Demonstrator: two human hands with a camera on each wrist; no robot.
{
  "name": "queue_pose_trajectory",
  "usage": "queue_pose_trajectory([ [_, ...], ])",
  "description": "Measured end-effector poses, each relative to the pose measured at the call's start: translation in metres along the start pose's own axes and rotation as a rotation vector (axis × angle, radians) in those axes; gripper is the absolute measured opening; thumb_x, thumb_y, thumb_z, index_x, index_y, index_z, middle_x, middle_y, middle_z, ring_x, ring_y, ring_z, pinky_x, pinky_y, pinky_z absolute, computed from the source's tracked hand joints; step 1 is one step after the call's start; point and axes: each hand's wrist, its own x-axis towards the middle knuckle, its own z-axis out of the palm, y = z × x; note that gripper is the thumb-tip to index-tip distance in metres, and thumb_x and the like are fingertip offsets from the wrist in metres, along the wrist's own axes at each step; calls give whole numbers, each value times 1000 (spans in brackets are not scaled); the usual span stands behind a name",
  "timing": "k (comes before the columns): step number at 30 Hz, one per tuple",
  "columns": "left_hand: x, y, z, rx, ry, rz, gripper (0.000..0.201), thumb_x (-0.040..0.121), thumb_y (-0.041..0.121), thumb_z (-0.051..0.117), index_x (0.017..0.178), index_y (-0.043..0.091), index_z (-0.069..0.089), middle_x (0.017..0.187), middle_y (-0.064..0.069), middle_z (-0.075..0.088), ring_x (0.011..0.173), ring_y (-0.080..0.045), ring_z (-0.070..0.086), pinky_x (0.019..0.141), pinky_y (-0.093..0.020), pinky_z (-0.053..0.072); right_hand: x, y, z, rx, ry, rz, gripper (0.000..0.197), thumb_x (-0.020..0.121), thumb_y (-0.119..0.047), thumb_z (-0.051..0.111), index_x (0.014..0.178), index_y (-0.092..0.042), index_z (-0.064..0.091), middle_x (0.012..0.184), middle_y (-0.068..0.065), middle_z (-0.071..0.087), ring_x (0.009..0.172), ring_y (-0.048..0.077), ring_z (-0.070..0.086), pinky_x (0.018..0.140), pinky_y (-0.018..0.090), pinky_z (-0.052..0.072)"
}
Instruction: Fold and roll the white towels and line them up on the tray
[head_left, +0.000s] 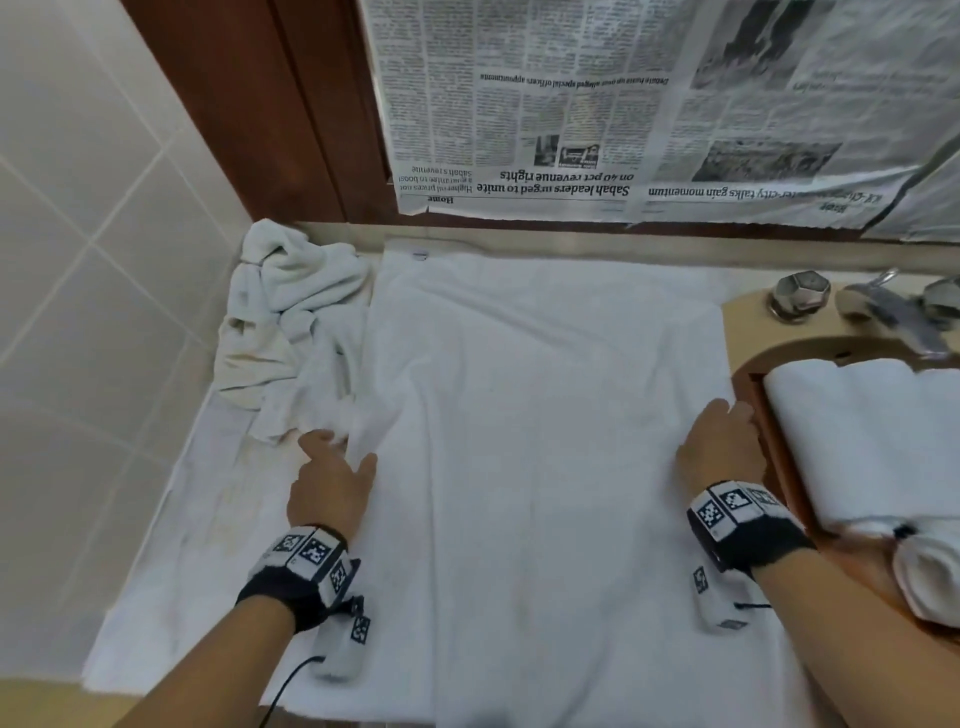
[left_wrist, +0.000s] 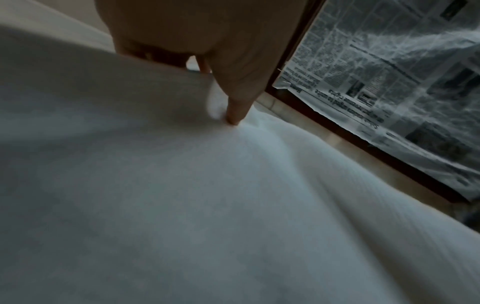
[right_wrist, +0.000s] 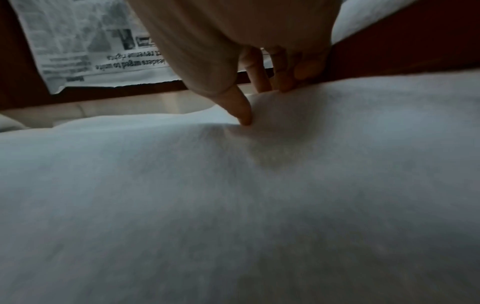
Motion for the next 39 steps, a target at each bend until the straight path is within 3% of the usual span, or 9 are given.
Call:
queue_pose_trajectory([
  [5,27,14,-29,252,-316,20,49,91,34,63,127,1,53,127,-20,56,114,-35,54,90,-33,44,26,-20,-21,-84,-163,-183,18,90,-4,49,106,3,55,116,23,58,107,38,58,82,37,46],
  [9,62,41,-59,85,-98,83,37,94,34,57,73,4,56,93,-22,64,92,-36,59,71,-33,37,57,-44,-41,150,-39,-154,23,91,-3,49,112,6,54,119,29,55,111,42,53,87,39,44],
  [16,27,3,-49,-161,-127,0,65,84,49,68,133,10,49,123,-9,58,113,-29,54,89,-34,44,-39,-26,-26,288,-44,60,56,87,-29,62,130,3,43,137,24,40,127,40,39,98,44,38],
  [19,7,-41,-48,-109,-162,-1,50,83,48,69,117,13,58,104,-3,61,97,-25,58,70,-29,43,-91,4,1,229,-239,272,64,87,-37,62,134,-1,39,142,20,36,131,38,34,101,46,36],
  [24,1,-75,-58,97,-180,84,48,86,56,57,92,8,65,92,-11,67,85,-31,60,80,-44,52,-115,27,24,285,-210,376,49,89,-22,60,127,4,43,135,25,44,123,40,43,94,44,41],
  [27,-5,-73,-67,99,-387,76,37,92,39,61,92,3,67,90,-11,68,81,-27,61,75,-39,50,-112,41,24,341,-306,262,31,84,-11,61,110,4,58,113,23,61,103,37,57,75,32,42],
  [31,-4,-89,-85,145,-656,-25,35,80,34,78,93,3,70,94,-12,71,86,-29,66,80,-40,54,-107,68,20,367,-480,260,42,74,-12,73,108,4,56,107,20,60,96,36,59,76,36,49],
  [35,-14,-77,-74,-5,-472,-34,50,74,50,78,97,7,69,99,-10,70,90,-30,65,79,-38,52,-97,69,22,654,-403,298,45,77,-16,78,109,3,54,102,17,59,90,32,58,78,36,46],
  [39,-21,-65,-65,8,-314,-5,35,87,36,69,98,3,65,109,-19,66,96,-35,62,85,-41,51,-85,65,16,903,-335,292,44,76,-9,76,115,6,60,108,18,65,95,34,63,89,43,51],
])
